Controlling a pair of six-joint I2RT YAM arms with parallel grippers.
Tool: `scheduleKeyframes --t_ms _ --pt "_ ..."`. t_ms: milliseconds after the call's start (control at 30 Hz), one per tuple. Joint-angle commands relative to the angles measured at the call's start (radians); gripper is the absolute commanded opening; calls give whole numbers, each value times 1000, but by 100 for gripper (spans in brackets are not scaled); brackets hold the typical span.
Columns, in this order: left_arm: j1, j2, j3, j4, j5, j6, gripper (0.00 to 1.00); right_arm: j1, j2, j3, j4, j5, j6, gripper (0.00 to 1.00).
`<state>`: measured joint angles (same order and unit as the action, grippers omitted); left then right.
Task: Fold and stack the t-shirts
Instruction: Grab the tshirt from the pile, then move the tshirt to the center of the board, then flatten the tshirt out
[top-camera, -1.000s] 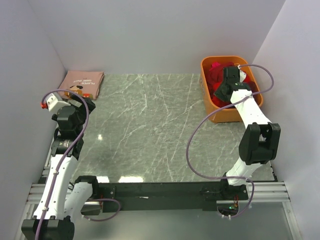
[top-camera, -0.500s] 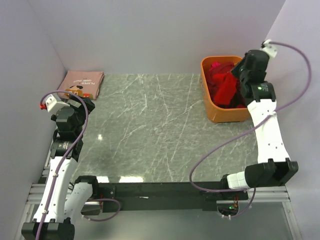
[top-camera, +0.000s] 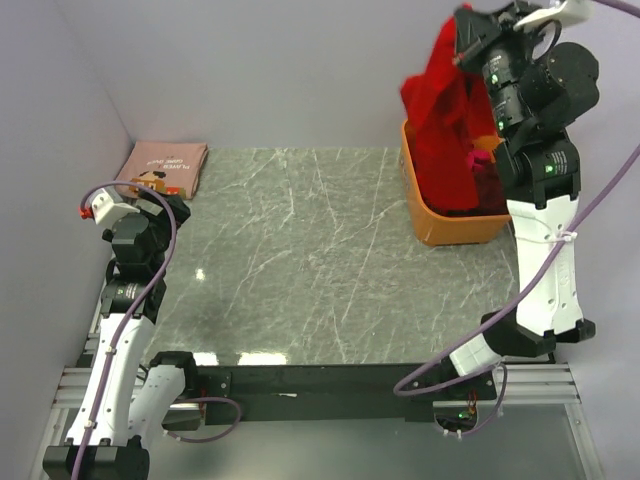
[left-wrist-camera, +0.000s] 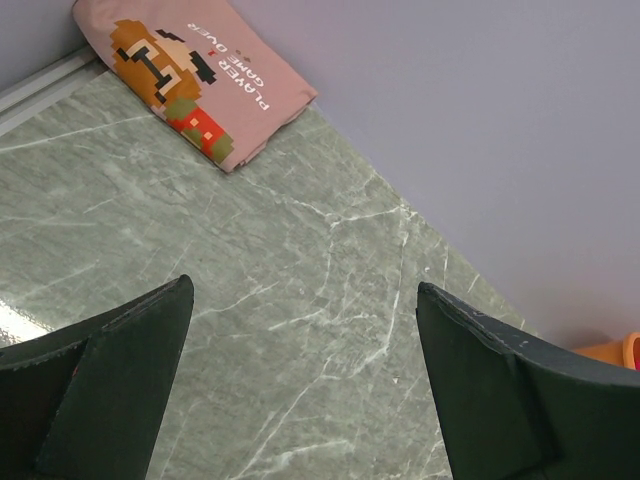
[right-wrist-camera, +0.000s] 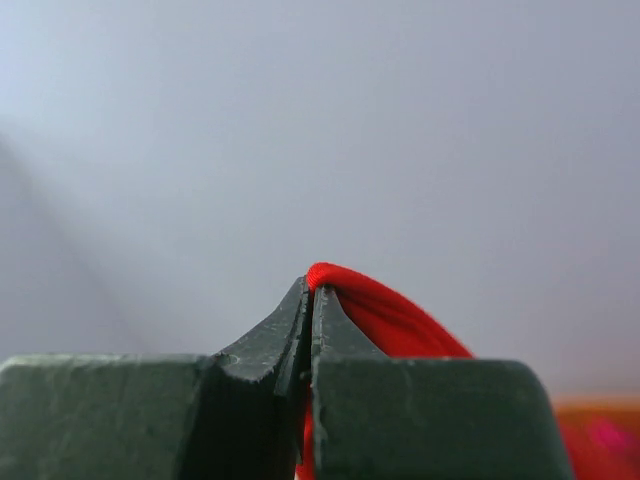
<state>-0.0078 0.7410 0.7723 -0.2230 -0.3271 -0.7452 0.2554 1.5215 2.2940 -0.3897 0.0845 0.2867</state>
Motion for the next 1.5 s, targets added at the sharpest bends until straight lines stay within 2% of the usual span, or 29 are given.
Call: scheduleKeyframes --t_ms 0,100,267,367,467,567,600,667,700,733,767,800,833,867,900,967,1067,1333,1400,1467 --pt "5 -14 -1 31 10 17 99 80 54 122 165 -18 -75 0" --pt "5 -17 -1 34 14 15 99 177 55 93 215 -28 -67 0" --pt "5 -15 4 42 60 6 99 407 86 79 249 6 -69 0" --pt "5 -11 -2 45 72 0 99 476 124 93 229 52 -21 0" --pt "5 0 4 31 80 -14 99 486 146 56 131 121 78 0" --pt "5 20 9 19 88 -39 100 472 86 -186 110 244 141 0" --pt "5 26 8 16 85 -48 99 437 42 -355 129 260 191 0" --pt "5 58 12 -2 73 -60 99 377 5 -514 138 242 267 0" --pt "5 72 18 -10 69 -77 99 308 -16 -668 156 222 335 0" --pt "5 86 22 -18 74 -85 99 267 -20 -742 176 190 359 0" --pt "5 119 27 -28 89 -92 99 231 -18 -807 193 82 368 4" --pt "5 138 27 -33 101 -106 100 202 6 -896 212 31 365 19" --pt "5 158 27 -39 115 -112 99 156 23 -921 209 -15 355 51" --pt "5 197 24 -55 141 -118 99 147 40 -935 197 -53 335 74" --pt "5 219 13 -61 160 -134 99 145 70 -936 160 -52 286 86" --pt "5 271 -26 -53 251 -140 100 150 85 -935 140 -51 247 88" --pt "-4 319 -99 -47 318 -152 99 160 72 -973 161 -74 204 89" --pt "-128 294 -251 -154 332 -209 99 205 80 -1033 115 -17 118 89" --pt "-142 288 -292 -147 339 -220 99 205 81 -1048 123 -14 123 89" --pt "-147 300 -326 -119 359 -232 95 205 78 -1058 127 0 131 89"
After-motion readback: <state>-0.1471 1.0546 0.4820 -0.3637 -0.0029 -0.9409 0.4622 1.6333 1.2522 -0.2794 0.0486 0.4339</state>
